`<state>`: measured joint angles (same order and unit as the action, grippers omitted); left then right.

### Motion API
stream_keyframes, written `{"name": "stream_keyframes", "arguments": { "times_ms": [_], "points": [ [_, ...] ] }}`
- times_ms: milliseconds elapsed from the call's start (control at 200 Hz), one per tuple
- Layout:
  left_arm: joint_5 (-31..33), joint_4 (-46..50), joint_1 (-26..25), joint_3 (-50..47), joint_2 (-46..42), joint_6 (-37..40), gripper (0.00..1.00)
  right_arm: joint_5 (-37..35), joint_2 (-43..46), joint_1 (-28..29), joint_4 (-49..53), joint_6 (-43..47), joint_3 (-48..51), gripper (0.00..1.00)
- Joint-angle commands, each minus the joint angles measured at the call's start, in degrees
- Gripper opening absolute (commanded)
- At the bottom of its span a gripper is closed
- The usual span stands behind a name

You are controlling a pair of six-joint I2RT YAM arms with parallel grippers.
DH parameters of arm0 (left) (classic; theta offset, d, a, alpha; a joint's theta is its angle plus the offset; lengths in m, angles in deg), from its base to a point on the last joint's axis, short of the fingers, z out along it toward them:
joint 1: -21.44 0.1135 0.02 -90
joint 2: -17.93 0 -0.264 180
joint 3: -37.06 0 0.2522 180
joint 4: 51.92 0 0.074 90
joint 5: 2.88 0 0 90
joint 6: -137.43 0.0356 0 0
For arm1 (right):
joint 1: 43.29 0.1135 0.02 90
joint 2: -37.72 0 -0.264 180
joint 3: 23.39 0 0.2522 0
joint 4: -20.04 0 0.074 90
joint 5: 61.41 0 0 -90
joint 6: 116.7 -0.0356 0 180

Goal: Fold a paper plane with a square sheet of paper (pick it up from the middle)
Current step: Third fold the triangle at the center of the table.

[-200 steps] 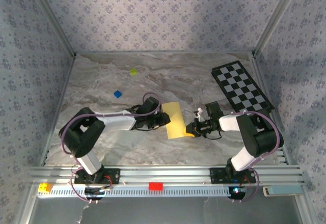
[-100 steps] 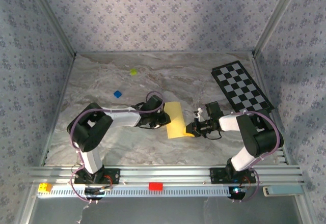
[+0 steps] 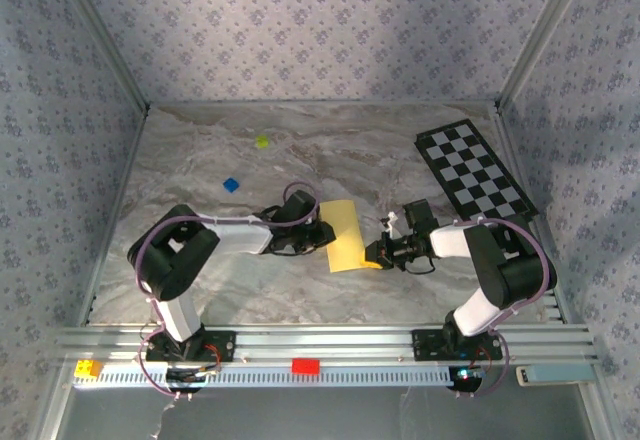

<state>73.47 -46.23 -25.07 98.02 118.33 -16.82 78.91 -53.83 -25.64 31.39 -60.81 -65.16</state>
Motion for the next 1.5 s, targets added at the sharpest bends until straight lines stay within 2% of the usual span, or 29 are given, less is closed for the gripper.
{"name": "stream_keyframes", "arguments": {
  "times_ms": [0, 160, 570, 1049, 1194, 1314, 1374, 1494],
  "points": [
    [-1.76, -6.54, 0.35, -2.31, -1.79, -1.64, 0.29, -10.18, -3.22, 0.54, 1.71, -0.62, 0.96, 0.05],
    [-3.09, -11.61, 0.42, -4.26, -2.01, -3.91, 0.29, -10.14, -3.03, 0.50, 1.49, -0.95, 1.07, 0.05],
    [-2.95, -17.09, 0.47, -8.54, -3.51, -7.01, 0.27, -10.25, -2.71, 0.54, 1.36, -1.15, 1.20, 0.05],
    [-2.62, -16.38, 0.43, -8.70, -4.83, -7.21, 0.07, -8.32, 0.14, 0.54, 0.13, -1.40, 0.95, 0.10],
    [-1.38, -14.58, 0.52, -9.26, -6.88, -7.21, 0.04, -7.42, 5.20, 0.54, 1.19, 0.11, 0.19, 0.21],
    [0.21, -10.07, 0.61, -9.33, -9.49, -6.81, 0.03, -10.33, 12.63, 0.78, 7.81, 4.64, -2.51, 0.42],
    [0.81, -8.49, 0.62, -9.72, -10.95, -6.82, 0.02, -12.43, 16.79, 1.54, 10.72, 7.04, -3.72, 0.50],
    [1.87, -6.25, 0.68, -10.62, -13.59, -7.21, 0.02, -18.56, 23.94, 5.49, 13.28, 11.33, -4.72, 0.53]
  ]
}}
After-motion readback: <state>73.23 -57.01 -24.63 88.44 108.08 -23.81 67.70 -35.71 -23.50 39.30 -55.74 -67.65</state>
